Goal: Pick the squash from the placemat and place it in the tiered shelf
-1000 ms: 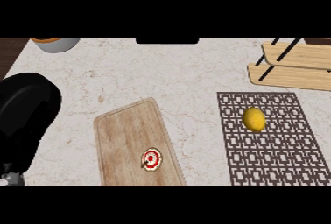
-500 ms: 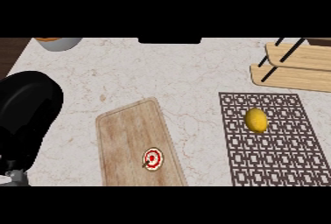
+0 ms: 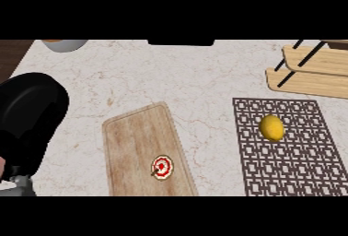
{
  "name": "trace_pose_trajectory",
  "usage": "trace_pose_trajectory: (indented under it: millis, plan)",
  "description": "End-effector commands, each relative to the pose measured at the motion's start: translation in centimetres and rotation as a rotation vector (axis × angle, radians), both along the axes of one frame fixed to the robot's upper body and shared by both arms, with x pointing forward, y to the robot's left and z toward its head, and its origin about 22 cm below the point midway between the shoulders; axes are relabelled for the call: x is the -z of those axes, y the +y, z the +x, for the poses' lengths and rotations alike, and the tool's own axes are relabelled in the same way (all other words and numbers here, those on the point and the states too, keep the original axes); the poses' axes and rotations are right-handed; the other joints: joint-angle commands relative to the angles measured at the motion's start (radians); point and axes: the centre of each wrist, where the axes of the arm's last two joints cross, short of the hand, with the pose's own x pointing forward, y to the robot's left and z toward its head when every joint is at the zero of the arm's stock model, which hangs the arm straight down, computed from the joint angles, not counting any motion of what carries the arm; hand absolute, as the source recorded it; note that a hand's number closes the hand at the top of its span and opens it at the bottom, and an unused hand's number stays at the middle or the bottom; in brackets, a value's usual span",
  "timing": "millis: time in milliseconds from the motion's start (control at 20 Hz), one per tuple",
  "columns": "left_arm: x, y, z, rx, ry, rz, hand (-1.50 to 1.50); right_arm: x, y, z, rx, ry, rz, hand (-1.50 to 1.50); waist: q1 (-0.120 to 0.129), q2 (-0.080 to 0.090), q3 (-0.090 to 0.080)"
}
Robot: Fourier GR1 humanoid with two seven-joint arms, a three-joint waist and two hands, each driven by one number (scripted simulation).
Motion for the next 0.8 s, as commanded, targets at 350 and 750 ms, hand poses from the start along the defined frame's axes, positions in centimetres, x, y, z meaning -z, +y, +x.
trace_pose_trajectory:
  millis: [350,750]
  plan:
    - [0.6,0.3,-0.2,0.004,0.011,-0.003,0.0,4.1,-0.5,6.9,0.029,0.016,0.033,1.5,-0.003,0.0,0.0]
    - [0.3,1.0,0.8,0.003,-0.008,0.012,0.0,7.0,-2.3,9.4,0.172,0.034,0.165,1.5,0.004,0.004,0.0]
